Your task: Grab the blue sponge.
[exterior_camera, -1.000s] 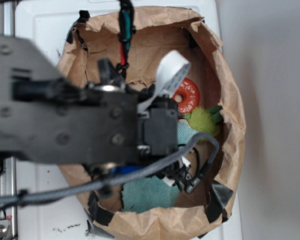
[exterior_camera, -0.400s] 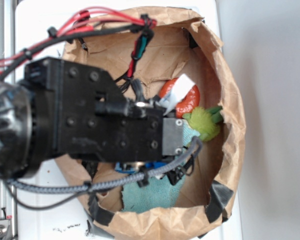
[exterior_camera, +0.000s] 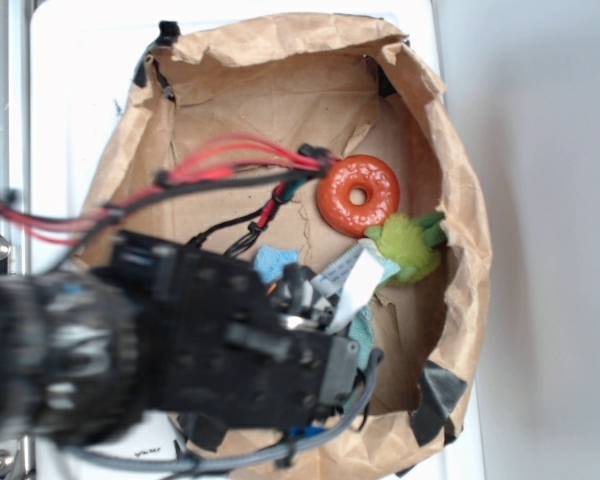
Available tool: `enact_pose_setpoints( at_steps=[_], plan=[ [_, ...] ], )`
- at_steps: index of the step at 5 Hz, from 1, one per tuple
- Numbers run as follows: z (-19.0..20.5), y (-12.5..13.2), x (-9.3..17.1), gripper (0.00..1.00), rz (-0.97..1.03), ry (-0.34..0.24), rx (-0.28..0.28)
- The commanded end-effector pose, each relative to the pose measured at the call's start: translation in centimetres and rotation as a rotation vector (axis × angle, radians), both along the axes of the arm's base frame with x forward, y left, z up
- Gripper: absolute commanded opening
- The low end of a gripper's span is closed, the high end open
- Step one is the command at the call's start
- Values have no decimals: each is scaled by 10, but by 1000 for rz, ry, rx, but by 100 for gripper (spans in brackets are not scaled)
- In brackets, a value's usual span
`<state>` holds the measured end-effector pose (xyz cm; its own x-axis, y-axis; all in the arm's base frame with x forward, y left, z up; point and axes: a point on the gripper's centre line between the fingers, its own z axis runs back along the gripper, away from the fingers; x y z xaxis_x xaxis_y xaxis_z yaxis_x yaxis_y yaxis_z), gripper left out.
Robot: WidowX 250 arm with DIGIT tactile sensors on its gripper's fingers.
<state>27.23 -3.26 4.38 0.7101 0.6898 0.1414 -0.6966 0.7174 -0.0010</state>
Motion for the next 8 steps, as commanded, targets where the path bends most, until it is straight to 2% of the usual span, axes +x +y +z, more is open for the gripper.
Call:
enact_pose_setpoints(
  at_steps=[1,2,3,4,5,6,7,8],
  plan=[
    [14,3,2,0,25,-8,-31],
    [19,3,-1,0,-8,-35,-12],
    [25,5,1,0,-22,-41,-17],
    [68,14,-3,0,-30,-85,-98],
    [116,26,5,0,-26,-126,-208],
    [157,41,4,0,-42,-125,-249],
    [168,50,4,0,-81,-93,-201],
    [181,60,2,0,-104,-59,-105]
  ],
)
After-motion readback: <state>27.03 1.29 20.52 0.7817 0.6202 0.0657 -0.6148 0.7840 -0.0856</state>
